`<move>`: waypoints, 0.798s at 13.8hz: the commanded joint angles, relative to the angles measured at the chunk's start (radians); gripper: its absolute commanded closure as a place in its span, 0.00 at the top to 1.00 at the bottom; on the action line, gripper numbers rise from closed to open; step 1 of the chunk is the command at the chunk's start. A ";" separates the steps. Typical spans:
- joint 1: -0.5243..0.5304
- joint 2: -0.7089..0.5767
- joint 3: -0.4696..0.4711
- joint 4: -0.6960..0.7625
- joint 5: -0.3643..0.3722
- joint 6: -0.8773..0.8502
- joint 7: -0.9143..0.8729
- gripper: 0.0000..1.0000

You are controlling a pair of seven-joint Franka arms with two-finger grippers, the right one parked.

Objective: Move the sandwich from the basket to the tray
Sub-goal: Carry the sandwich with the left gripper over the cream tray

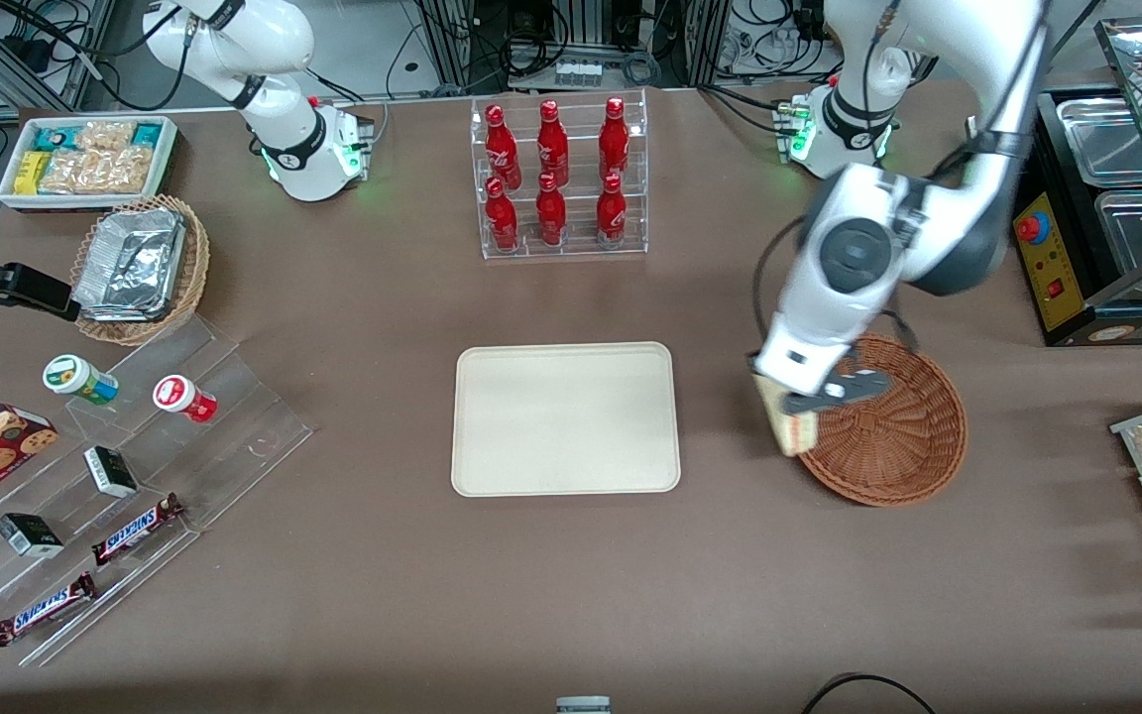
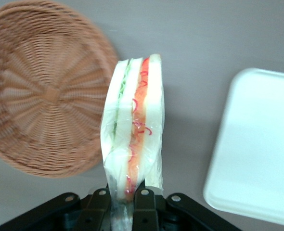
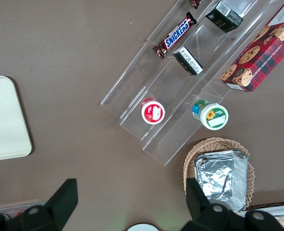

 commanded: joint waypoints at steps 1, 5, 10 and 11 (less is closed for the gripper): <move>-0.108 0.101 0.013 0.127 0.022 -0.030 -0.006 0.00; -0.215 0.236 0.013 0.257 0.042 -0.028 -0.009 0.00; -0.278 0.411 0.013 0.439 0.028 -0.066 -0.020 0.00; -0.288 0.442 0.013 0.482 0.023 -0.094 -0.020 0.00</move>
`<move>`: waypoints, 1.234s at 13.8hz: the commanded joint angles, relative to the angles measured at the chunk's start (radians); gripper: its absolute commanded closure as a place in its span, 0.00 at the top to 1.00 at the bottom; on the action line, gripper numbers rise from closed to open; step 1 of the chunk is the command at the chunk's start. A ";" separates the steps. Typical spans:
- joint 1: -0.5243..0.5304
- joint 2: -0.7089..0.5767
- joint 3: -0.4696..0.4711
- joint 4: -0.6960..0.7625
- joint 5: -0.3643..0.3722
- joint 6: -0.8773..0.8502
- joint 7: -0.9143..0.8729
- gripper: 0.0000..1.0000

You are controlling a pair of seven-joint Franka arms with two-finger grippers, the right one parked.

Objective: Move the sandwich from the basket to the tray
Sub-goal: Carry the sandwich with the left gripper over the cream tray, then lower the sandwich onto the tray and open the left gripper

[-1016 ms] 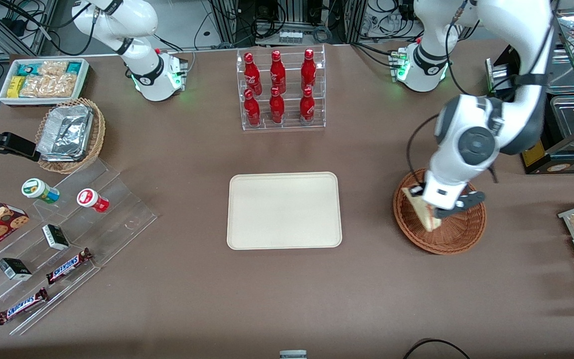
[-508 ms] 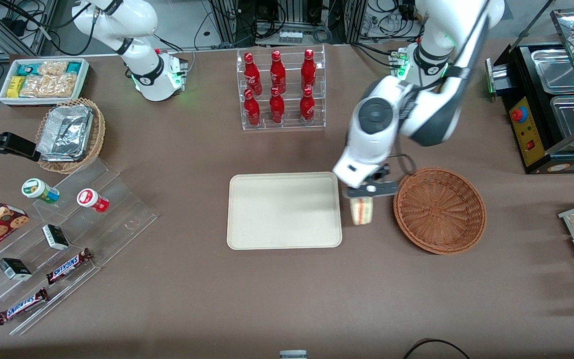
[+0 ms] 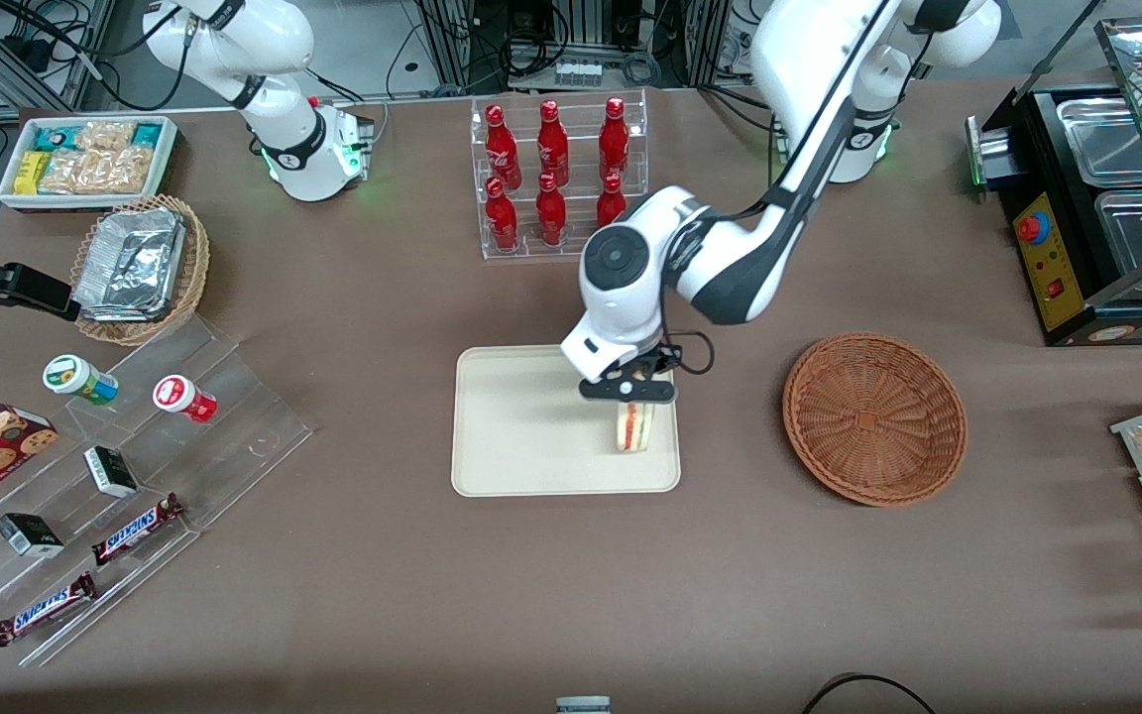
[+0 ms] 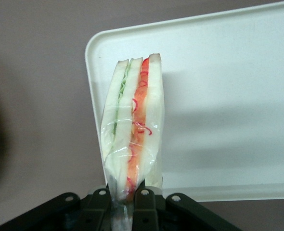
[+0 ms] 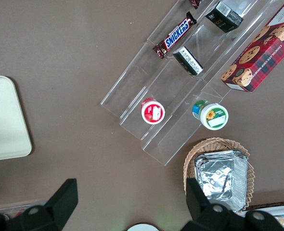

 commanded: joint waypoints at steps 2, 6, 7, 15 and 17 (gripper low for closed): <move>-0.034 0.126 0.014 0.179 0.001 -0.095 -0.052 0.00; -0.034 0.172 0.014 0.204 0.001 -0.086 -0.073 0.00; -0.034 0.175 0.014 0.205 0.001 -0.084 -0.071 0.00; -0.046 0.202 0.014 0.205 0.004 -0.065 -0.073 0.00; -0.046 0.209 0.014 0.205 0.006 -0.054 -0.073 0.30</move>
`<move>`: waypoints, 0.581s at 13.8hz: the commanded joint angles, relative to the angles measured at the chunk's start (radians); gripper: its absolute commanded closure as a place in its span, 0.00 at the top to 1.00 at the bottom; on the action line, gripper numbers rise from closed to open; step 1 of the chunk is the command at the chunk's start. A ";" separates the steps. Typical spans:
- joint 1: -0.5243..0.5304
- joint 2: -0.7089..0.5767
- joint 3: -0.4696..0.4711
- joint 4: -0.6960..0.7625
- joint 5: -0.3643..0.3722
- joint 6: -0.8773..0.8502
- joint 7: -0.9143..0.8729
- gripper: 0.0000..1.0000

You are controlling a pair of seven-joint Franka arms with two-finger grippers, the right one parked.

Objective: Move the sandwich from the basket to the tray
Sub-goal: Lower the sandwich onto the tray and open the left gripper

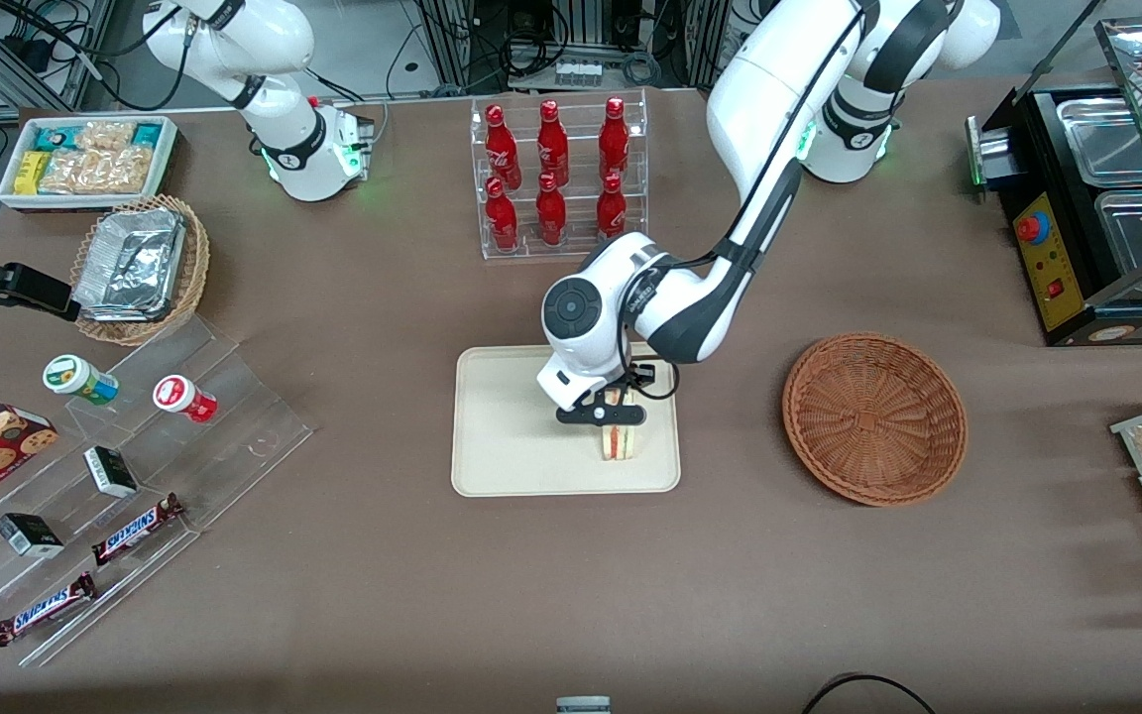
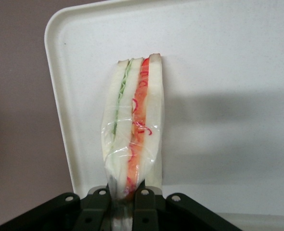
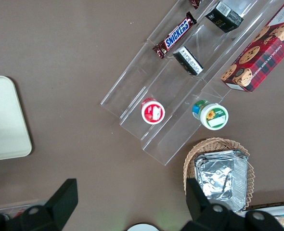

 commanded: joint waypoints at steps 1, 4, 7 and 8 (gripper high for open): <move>-0.019 0.028 0.013 0.041 0.007 -0.003 -0.014 0.49; -0.017 0.027 0.013 0.041 0.009 -0.002 -0.011 0.96; -0.015 0.022 0.014 0.047 0.012 -0.003 -0.014 1.00; -0.015 0.019 0.016 0.053 0.012 -0.005 -0.014 1.00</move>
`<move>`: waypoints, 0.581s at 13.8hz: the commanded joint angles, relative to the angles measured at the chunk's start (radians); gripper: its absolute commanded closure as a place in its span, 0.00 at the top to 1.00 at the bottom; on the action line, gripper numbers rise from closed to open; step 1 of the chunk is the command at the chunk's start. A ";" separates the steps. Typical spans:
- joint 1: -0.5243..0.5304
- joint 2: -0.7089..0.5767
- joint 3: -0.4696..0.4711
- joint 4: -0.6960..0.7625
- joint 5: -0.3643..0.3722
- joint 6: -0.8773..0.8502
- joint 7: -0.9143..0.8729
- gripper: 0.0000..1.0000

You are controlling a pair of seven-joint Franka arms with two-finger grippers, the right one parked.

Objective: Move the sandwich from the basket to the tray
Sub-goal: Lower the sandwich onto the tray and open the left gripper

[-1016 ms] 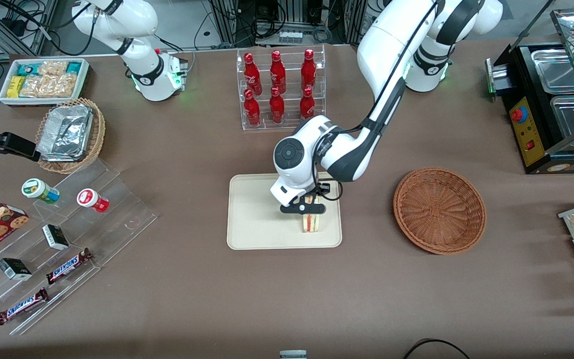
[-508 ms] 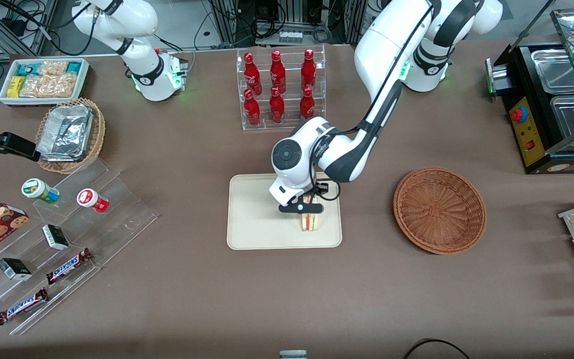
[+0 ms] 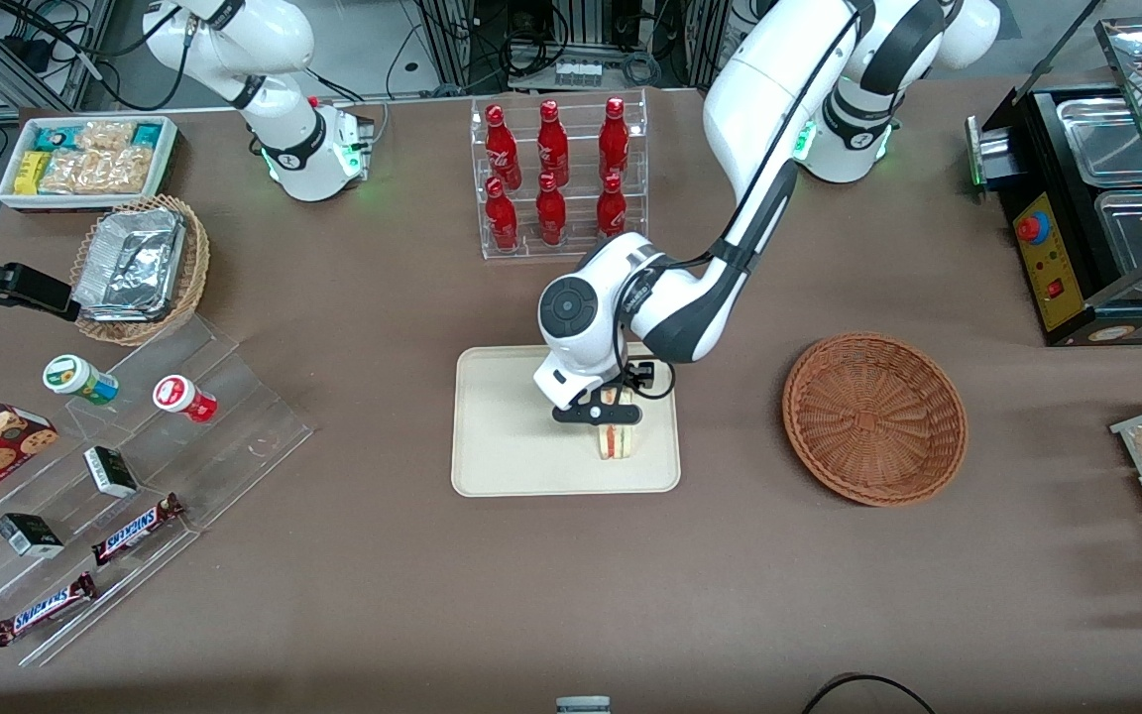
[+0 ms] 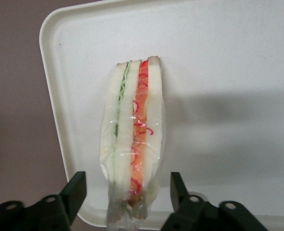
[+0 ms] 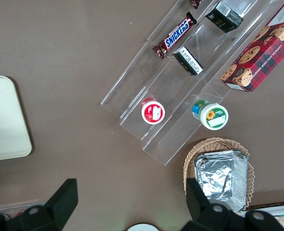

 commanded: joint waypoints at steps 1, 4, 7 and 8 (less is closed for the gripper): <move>-0.013 0.006 0.017 0.043 0.015 -0.012 -0.014 1.00; -0.005 -0.026 0.023 0.062 0.018 -0.015 -0.013 1.00; -0.001 -0.089 0.058 0.062 0.018 -0.044 -0.011 1.00; 0.008 -0.110 0.069 0.063 0.016 -0.067 -0.001 1.00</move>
